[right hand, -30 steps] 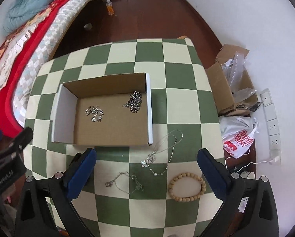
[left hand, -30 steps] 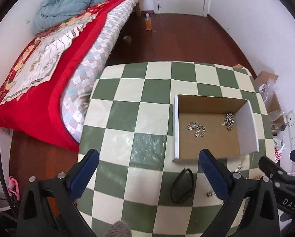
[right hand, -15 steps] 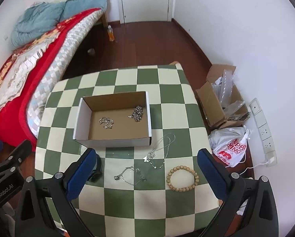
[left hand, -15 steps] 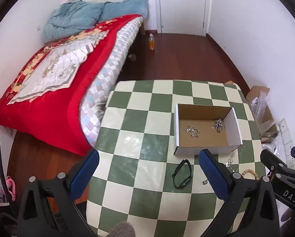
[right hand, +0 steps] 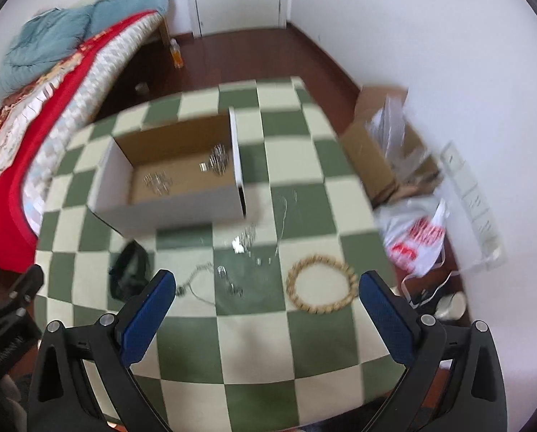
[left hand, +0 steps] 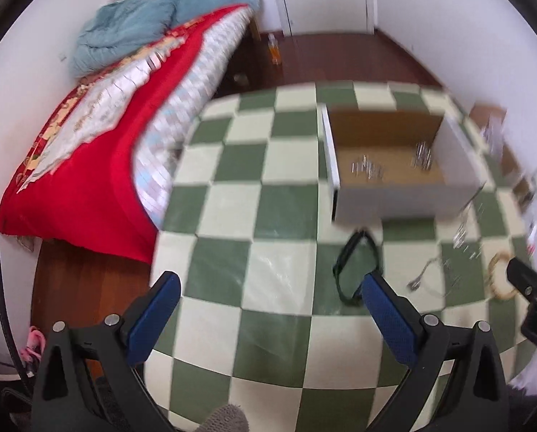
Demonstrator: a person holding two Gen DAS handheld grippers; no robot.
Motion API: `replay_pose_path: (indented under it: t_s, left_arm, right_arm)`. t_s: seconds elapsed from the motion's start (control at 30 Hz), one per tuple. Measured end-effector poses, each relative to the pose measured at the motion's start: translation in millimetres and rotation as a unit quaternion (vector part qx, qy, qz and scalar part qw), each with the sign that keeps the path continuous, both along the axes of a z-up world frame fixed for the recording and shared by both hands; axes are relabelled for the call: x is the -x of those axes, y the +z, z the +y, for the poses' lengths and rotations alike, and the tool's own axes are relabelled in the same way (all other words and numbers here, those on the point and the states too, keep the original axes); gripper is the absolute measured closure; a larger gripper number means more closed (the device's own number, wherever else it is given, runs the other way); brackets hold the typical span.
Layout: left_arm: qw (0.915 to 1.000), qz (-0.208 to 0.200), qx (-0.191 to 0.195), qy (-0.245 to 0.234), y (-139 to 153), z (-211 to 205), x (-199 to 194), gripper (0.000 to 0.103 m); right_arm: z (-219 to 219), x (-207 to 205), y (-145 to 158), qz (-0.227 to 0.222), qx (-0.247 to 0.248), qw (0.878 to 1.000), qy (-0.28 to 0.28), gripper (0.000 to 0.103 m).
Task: Organize jewelry
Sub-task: 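Lower the left gripper onto the black watch band and grasp it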
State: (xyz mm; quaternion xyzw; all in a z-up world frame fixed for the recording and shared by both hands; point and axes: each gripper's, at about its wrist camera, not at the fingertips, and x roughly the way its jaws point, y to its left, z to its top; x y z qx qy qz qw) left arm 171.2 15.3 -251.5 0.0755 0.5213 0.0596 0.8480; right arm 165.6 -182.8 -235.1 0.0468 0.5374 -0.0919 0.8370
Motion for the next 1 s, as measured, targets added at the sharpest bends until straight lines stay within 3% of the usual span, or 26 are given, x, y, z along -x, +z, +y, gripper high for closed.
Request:
replay_pose_path:
  t_s: [0.17,0.33,0.7,0.8,0.9,0.93,0.97,1.0]
  left_arm:
    - [0.9995,0.029,0.009,0.000,-44,-12,-8,0.000]
    - [0.9990,0.040,0.019,-0.007,-64,-22,-11,0.000]
    - [0.9967,0.065,0.046,-0.011,-91,-31,-24,0.001]
    - [0.9947,0.067,0.075,-0.018,-94,-31,-29,0.003]
    - [0.9932,0.060,0.096,-0.031,-90,-31,-31,0.025]
    - [0.9930,0.058,0.096,-0.036,-87,-32,-31,0.038]
    - [0.9930,0.055,0.096,-0.041,-85,-33,-31,0.058]
    - [0.9931,0.055,0.094,-0.043,-83,-34,-31,0.062]
  right_arm:
    - [-4,-1,-39,0.010,-0.009,1.000,-0.001,0.000]
    - [-11,-4,-62,0.011,-0.007,1.000,-0.009,0.000]
    - [-22,-6,-79,0.014,-0.014,0.999,-0.026,0.000]
    - [-26,-7,-82,0.016,-0.025,0.999,-0.035,0.000]
    - [-29,-8,-84,0.018,-0.038,0.998,-0.040,0.000]
    - [-30,-8,-84,0.018,-0.044,0.998,-0.042,0.000]
    - [-31,-7,-83,0.017,-0.048,0.998,-0.045,0.000]
    - [-34,-7,-82,0.015,-0.055,0.997,-0.050,0.000]
